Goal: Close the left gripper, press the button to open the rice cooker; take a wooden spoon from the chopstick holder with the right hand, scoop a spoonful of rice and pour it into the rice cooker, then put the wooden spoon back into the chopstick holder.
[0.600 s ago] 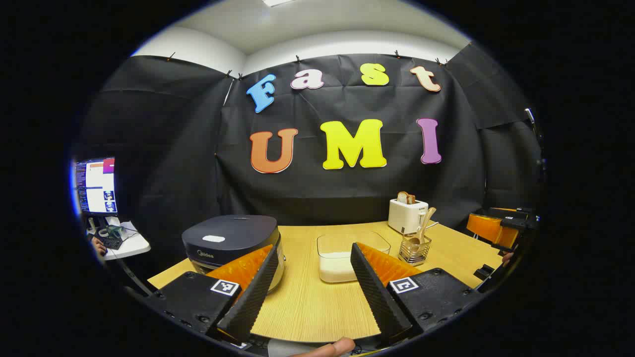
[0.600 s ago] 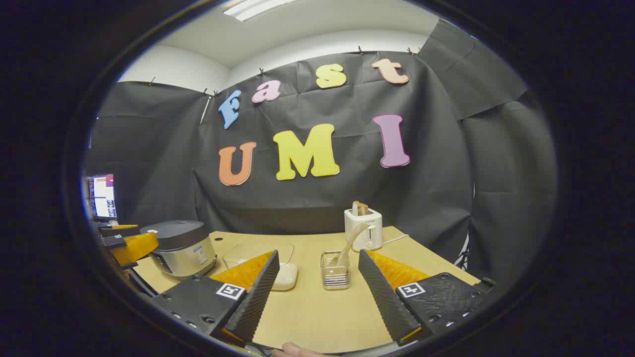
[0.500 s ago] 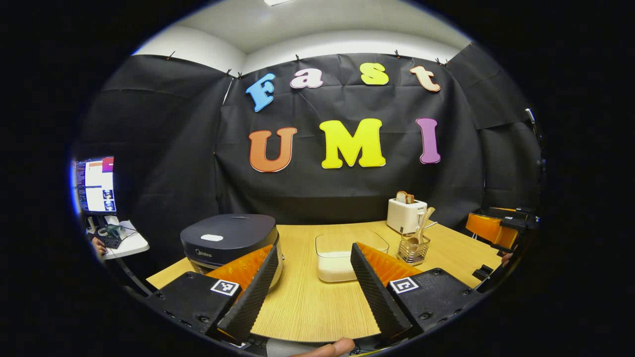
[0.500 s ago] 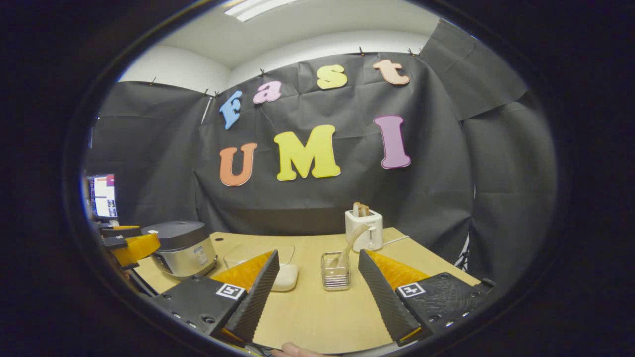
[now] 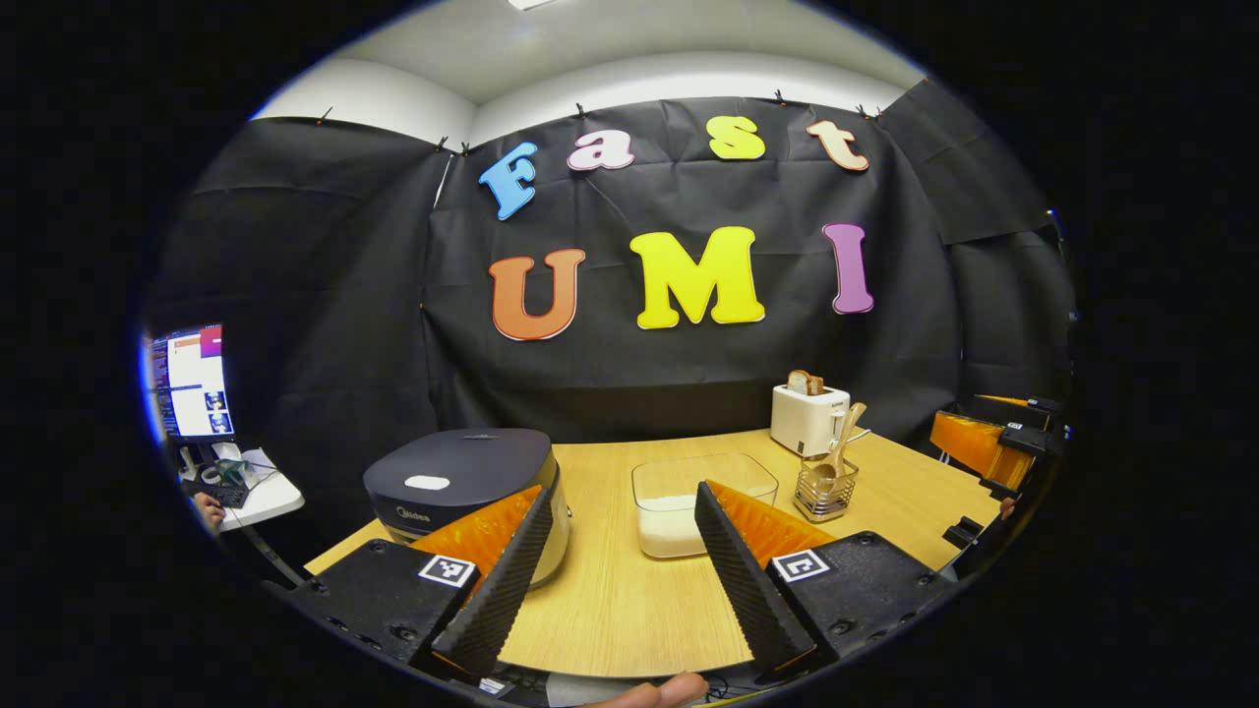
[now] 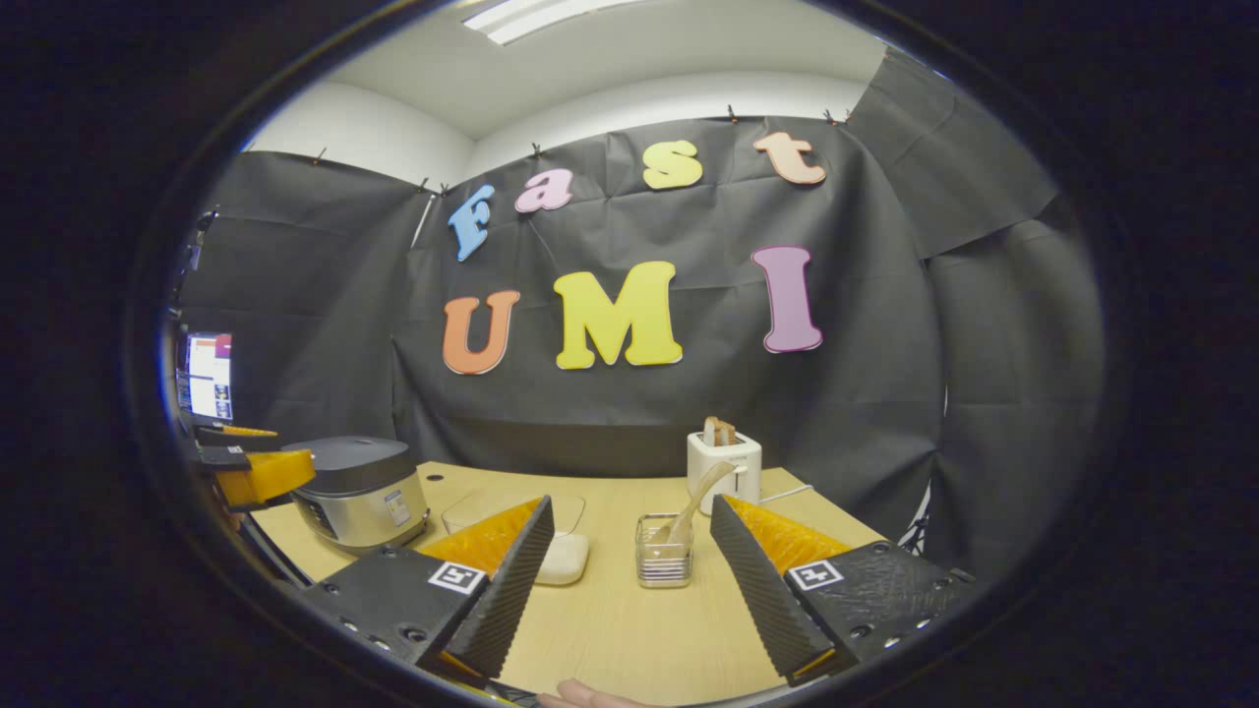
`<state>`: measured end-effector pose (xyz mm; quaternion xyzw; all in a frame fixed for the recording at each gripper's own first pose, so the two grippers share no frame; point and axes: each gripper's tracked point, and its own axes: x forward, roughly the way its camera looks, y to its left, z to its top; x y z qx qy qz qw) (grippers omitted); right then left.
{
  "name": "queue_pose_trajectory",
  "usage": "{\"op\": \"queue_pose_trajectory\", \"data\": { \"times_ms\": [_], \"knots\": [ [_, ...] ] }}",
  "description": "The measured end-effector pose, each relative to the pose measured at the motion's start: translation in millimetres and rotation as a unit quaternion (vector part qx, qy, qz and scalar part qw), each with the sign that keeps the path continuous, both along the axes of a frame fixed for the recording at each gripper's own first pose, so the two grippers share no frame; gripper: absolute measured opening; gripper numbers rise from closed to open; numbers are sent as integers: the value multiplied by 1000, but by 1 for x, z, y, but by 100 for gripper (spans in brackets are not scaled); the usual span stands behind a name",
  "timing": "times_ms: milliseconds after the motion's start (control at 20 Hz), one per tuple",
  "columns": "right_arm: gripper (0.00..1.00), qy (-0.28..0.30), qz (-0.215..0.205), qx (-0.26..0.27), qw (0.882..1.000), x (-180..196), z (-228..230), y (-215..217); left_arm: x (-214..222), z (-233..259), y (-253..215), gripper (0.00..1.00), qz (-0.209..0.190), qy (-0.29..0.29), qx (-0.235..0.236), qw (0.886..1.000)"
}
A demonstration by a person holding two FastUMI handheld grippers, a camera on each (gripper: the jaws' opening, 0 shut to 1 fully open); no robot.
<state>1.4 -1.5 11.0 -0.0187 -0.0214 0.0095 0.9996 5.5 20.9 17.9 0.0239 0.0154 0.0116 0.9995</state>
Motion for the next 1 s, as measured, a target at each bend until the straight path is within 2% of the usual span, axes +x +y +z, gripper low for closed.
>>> {"op": "queue_pose_trajectory", "data": {
  "times_ms": [50, 100, 300, 350, 400, 500, 550, 600, 650, 700, 750, 850, 1000],
  "knots": [
    [92, 0, -2, 2, 1000, 0, 0, -3, 3, 6, 10, 91, 7, -1, 4, 1000],
    [95, -1, -4, 3, 1000, 1, 0, -7, 5, 13, 18, 90, 10, -2, 8, 1000],
    [95, 6, -11, 12, 1000, 4, -6, -22, 20, 40, 65, 83, 35, -2, 1, 999],
    [91, 6, -16, 13, 1000, 5, -5, -27, 25, 43, 76, 82, 40, 2, -7, 999],
    [95, 6, -19, 12, 1000, 6, -7, -31, 30, 45, 88, 74, 45, 9, -16, 999],
    [95, 7, -24, 15, 1000, 7, -9, -39, 44, 42, 112, 64, 55, 32, -31, 997],
    [95, 8, -25, 17, 1000, 8, -10, -41, 51, 38, 121, 48, 52, 46, -36, 997],
    [95, 11, -26, 19, 999, 9, -13, -44, 59, 32, 127, 40, 51, 63, -43, 996],
    [100, 14, -28, 21, 999, 10, -15, -46, 66, 24, 135, 24, 52, 79, -51, 994],
    [96, 17, -30, 24, 999, 11, -17, -48, 72, 15, 143, 22, 56, 96, -58, 992],
    [96, 20, -30, 26, 999, 13, -19, -49, 78, 8, 151, 11, 60, 110, -62, 990],
    [95, 25, -31, 27, 999, 14, -24, -50, 88, -10, 161, 3, 64, 139, -71, 986],
    [95, 28, -35, 21, 999, 15, -28, -53, 96, -38, 168, 3, 58, 184, -79, 978]
  ]
}}
